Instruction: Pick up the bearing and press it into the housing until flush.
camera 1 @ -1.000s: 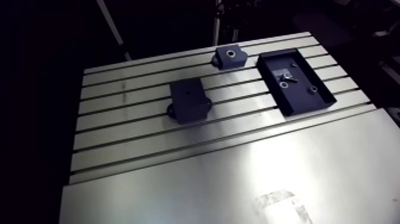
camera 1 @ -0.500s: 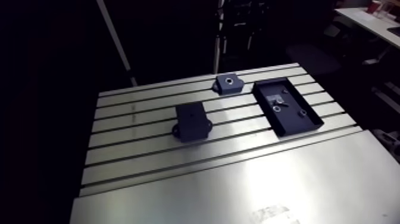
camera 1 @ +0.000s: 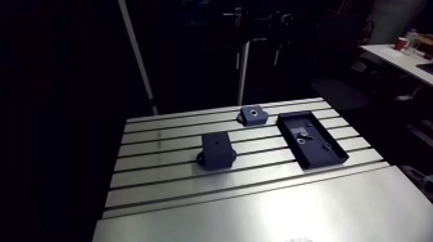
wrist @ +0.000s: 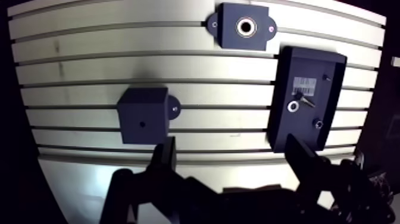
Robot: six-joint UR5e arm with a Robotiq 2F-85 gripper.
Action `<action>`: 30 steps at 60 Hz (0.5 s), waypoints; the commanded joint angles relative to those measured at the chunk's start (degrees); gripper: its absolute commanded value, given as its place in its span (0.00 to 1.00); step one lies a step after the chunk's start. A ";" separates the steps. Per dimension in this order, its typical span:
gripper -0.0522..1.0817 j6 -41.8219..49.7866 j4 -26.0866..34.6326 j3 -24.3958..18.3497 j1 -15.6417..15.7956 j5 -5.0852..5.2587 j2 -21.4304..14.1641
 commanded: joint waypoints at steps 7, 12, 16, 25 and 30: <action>0.05 4.84 5.27 2.76 3.58 0.28 -10.12; 0.05 4.68 6.59 2.54 3.50 0.34 -10.60; 0.05 4.34 8.02 2.18 3.41 0.44 -10.81; 0.05 4.14 9.34 2.07 3.41 0.44 -10.97; 0.05 4.06 9.36 1.90 3.17 0.26 -11.57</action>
